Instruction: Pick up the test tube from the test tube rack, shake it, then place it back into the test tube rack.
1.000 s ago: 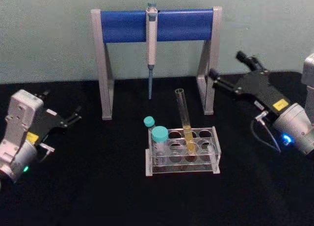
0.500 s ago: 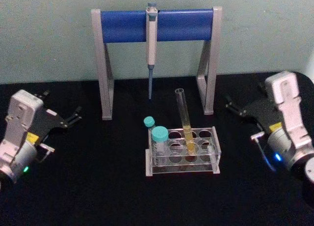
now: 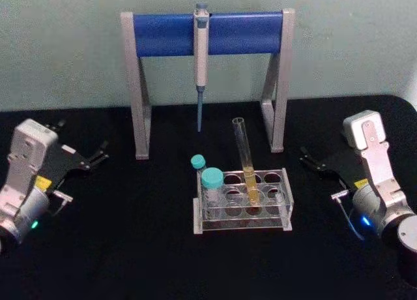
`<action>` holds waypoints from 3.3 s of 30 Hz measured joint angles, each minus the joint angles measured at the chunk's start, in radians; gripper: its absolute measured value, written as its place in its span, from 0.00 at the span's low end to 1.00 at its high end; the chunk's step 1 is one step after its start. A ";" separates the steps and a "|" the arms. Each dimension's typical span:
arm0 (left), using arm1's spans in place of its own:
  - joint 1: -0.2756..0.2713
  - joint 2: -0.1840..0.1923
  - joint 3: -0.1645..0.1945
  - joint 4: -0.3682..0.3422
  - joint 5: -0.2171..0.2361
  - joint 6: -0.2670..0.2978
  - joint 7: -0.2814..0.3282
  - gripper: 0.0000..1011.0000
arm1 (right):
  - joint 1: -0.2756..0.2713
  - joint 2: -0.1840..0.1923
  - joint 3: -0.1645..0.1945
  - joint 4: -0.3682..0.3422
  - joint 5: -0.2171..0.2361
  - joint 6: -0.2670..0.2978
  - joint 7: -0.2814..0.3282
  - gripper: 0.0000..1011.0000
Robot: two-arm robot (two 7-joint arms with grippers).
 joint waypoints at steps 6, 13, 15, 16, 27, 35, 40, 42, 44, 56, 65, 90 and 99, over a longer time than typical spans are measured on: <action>0.000 0.000 0.000 0.000 0.000 0.000 0.000 0.99 | 0.000 0.001 -0.002 0.000 0.000 0.000 0.000 0.99; 0.000 0.000 0.000 0.000 0.000 0.000 0.000 0.99 | 0.001 0.002 -0.004 0.000 0.000 0.000 0.000 0.99; 0.000 0.000 0.000 0.000 0.000 0.000 0.000 0.99 | 0.001 0.002 -0.004 0.000 0.000 0.000 0.000 0.99; 0.000 0.000 0.000 0.000 0.000 0.000 0.000 0.99 | 0.001 0.002 -0.005 0.000 0.001 0.000 0.000 0.99; 0.000 0.000 0.000 0.000 0.000 0.000 0.000 0.99 | 0.001 0.003 -0.006 -0.001 0.001 0.000 -0.001 0.99; 0.000 0.000 0.000 0.000 0.000 0.000 0.000 0.99 | 0.001 0.003 -0.006 -0.002 0.001 0.000 -0.002 0.99; 0.000 0.000 0.000 0.000 0.000 0.000 0.000 0.99 | 0.001 0.003 -0.006 -0.002 0.001 0.000 -0.002 0.99; 0.000 0.000 0.000 0.000 0.000 0.000 0.000 0.99 | 0.001 0.003 -0.006 -0.002 0.001 0.000 -0.002 0.99; 0.000 0.000 0.000 0.000 0.000 0.000 0.000 0.99 | 0.001 0.003 -0.006 -0.002 0.001 0.000 -0.002 0.99; 0.000 0.000 0.000 0.000 0.000 0.000 0.000 0.99 | 0.001 0.003 -0.006 -0.002 0.001 0.000 -0.002 0.99; 0.000 0.000 0.000 0.000 0.000 0.000 0.000 0.99 | 0.001 0.003 -0.006 -0.002 0.001 0.000 -0.002 0.99; 0.000 0.000 0.000 0.000 0.000 0.000 0.000 0.99 | 0.001 0.003 -0.006 -0.002 0.001 0.000 -0.002 0.99; 0.000 0.000 0.000 0.000 0.000 0.000 0.000 0.99 | 0.001 0.003 -0.006 -0.002 0.000 0.000 -0.002 0.99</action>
